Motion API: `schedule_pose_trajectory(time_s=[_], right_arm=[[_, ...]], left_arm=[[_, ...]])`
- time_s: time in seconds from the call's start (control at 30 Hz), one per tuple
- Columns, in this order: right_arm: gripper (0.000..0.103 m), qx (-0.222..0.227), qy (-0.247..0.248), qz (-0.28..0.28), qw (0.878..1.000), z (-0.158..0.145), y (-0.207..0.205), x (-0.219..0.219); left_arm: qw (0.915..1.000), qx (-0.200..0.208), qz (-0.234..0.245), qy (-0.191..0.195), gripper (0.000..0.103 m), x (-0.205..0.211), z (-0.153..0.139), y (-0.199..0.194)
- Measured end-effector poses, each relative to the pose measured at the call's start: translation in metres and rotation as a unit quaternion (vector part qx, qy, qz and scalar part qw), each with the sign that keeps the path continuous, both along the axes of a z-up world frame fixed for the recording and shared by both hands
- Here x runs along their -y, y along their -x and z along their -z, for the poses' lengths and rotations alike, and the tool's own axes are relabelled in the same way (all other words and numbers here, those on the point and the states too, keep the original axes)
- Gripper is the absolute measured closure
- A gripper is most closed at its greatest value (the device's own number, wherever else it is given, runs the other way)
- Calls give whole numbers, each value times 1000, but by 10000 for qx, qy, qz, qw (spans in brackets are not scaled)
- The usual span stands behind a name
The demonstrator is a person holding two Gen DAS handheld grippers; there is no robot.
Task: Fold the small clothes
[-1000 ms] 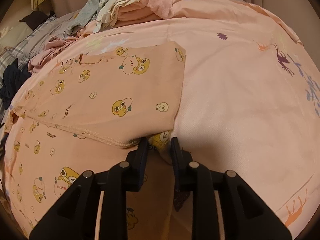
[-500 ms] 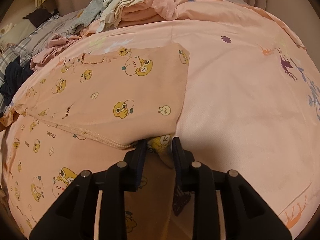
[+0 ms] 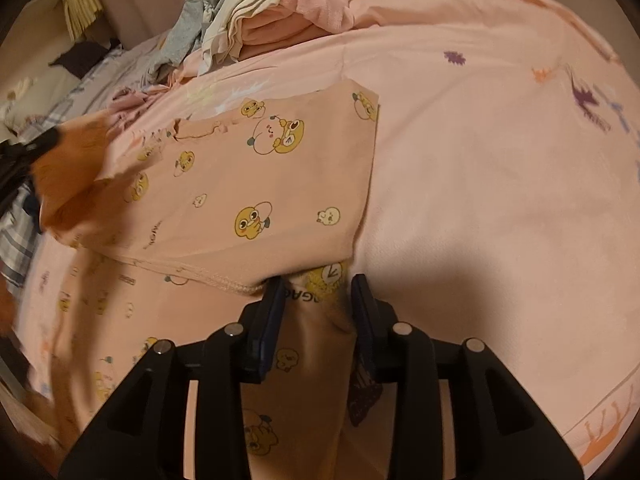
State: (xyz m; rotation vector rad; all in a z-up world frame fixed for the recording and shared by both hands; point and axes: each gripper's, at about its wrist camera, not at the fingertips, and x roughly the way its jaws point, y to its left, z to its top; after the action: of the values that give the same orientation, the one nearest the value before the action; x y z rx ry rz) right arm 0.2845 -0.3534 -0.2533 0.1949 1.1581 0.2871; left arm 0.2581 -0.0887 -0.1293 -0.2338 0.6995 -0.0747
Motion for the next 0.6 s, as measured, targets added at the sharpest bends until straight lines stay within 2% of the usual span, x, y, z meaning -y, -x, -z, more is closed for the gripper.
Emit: schedule_pose_trajectory(time_s=[0.07,0.13,0.2,0.27,0.33,0.4,0.43,0.5,0.53,0.57,0.6], right_arm=[[56,-107,-288,60,9995,-1,2,4],[49,-152,-451,-53,9989,-1,5,3],[48,-158,-460,-88,9988,-2,8,2],[48,-158,-443,-128,9988,-2,10,1],[47,-170,-452,-135,9987,-2,10,1],[45,-188,-477,-163,9986,-2,9,1],[44,-190,-467,-157,9986,-2,10,-1],[43,-172,-429,-145,9988,-1,9,-1],[41,-157,-373,-169,9990,-1,10,-3],[40,-130,-311,-186,9993,-2,10,-5],[39,-113,-276,-203,9993,-2,10,-6]], left_arm=[[9976,-632,82,275,99,24,17,-9],[9880,-1280,434,746,99,33,32,-18],[9781,-1565,753,1145,99,35,40,-23],[9730,-1864,725,1151,99,25,40,-22],[9734,-1850,732,1140,99,11,35,-12],[9809,-1638,564,881,99,-3,24,9],[9865,-1492,250,630,97,-15,19,22],[9909,-1314,-247,164,74,-33,14,41],[9915,-1238,-380,-108,51,-44,13,51],[9922,-1136,-442,-268,40,-50,13,59],[9941,-865,-542,-360,39,-64,14,67]])
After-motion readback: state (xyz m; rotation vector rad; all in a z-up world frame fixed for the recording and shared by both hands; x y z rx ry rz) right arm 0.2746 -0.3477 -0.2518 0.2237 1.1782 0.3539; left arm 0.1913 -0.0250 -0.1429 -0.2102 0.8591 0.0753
